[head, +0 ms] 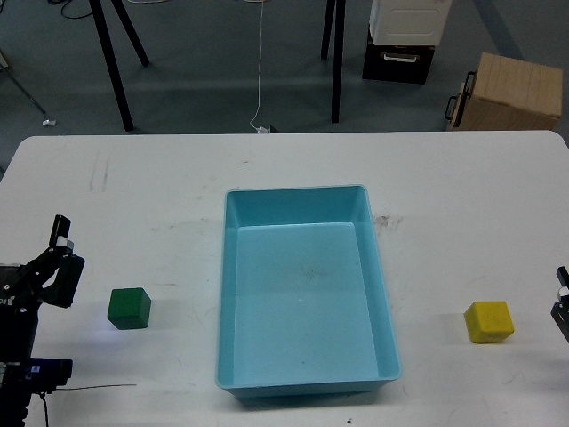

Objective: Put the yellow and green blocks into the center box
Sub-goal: 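Raise the right gripper and move it toward the yellow cube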

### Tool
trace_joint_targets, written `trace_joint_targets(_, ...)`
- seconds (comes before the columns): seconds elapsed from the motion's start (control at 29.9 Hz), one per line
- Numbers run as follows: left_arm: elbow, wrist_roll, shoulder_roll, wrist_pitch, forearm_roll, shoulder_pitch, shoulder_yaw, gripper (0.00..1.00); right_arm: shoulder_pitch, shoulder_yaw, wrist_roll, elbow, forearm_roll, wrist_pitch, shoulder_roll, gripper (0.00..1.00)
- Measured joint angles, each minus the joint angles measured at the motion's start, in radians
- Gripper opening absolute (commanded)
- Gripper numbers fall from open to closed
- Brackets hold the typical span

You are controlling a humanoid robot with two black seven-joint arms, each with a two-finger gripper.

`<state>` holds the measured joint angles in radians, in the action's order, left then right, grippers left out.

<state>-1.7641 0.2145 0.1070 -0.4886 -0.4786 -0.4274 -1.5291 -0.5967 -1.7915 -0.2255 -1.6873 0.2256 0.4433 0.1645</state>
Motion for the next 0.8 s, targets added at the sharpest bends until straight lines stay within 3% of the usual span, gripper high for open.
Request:
trace_joint_targets(0.27,0.001,-0.004,0.002,0.000,0.010,0.005,-0.004,1.00,0.009,-0.012,0.001,-0.003,-0.014,-0.010,0.029,1.00)
trace_joint_targets(0.57,0.003,0.005,0.003,0.000,0.014,0.021,0.001,1.00,0.091,-0.037,-0.009,-0.002,-0.191,-0.129,0.446,0.99)
trace_joint_targets(0.8,0.003,0.005,-0.001,0.000,0.021,0.036,0.003,1.00,0.284,0.178,-0.101,0.004,-0.502,-0.129,0.713,0.99)
